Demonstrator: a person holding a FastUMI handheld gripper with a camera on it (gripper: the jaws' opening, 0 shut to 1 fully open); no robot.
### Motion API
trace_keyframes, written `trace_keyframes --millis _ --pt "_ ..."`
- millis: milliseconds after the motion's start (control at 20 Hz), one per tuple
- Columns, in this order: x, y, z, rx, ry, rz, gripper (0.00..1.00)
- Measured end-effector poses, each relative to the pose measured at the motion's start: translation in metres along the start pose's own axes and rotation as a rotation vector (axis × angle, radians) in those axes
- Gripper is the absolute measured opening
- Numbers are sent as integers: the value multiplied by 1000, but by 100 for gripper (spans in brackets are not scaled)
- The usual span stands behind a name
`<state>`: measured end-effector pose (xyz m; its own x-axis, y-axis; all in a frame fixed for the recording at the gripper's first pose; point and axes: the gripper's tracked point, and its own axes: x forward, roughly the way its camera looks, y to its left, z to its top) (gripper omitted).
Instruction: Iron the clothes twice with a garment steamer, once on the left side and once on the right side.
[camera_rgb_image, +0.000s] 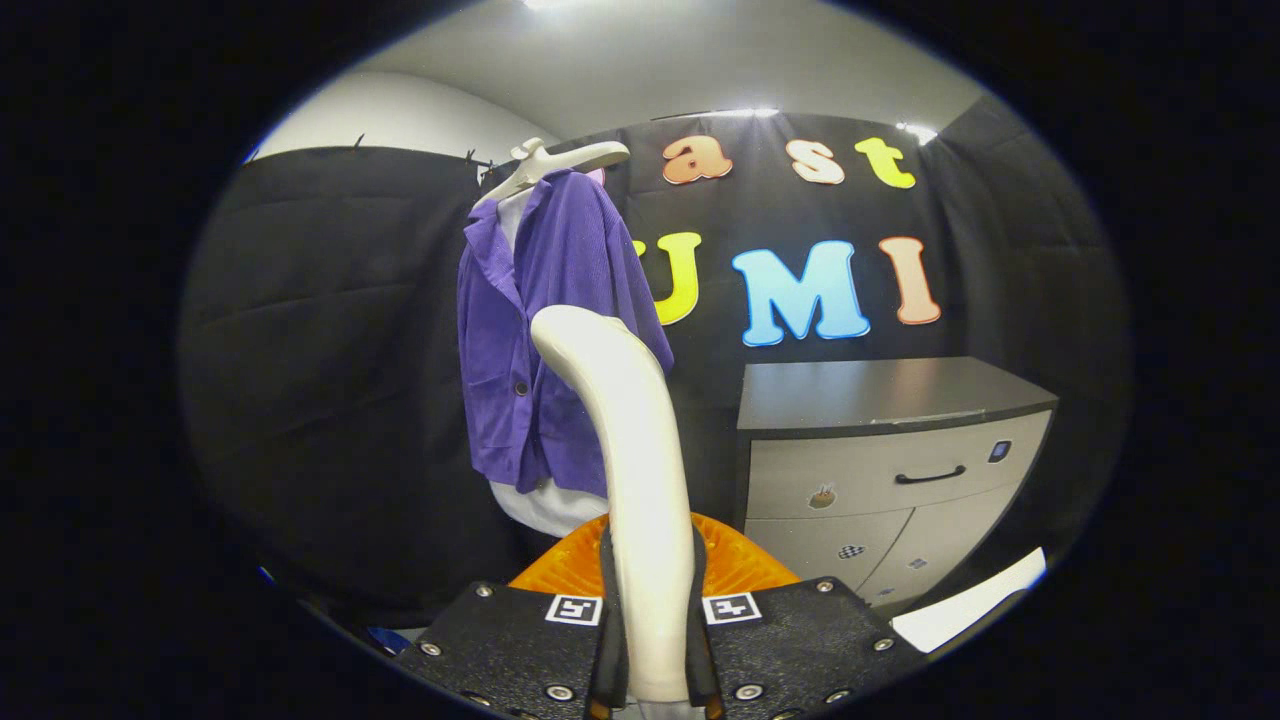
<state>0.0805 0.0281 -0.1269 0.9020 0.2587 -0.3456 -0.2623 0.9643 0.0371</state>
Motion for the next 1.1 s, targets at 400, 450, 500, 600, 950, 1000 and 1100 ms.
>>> trace_keyframes --millis 400,450,500,600,950,1000,1100 --pt "12 80 34 7 -73 -52 22" --pt "18 85 43 5 -89 -61 22" --pt "25 88 51 4 -104 -70 22" --pt "39 94 72 -1 -136 -92 22" --pt "85 109 156 -14 -311 -183 22" --pt "92 110 166 -19 -327 -201 22" --pt "105 113 184 -33 -357 -226 22"
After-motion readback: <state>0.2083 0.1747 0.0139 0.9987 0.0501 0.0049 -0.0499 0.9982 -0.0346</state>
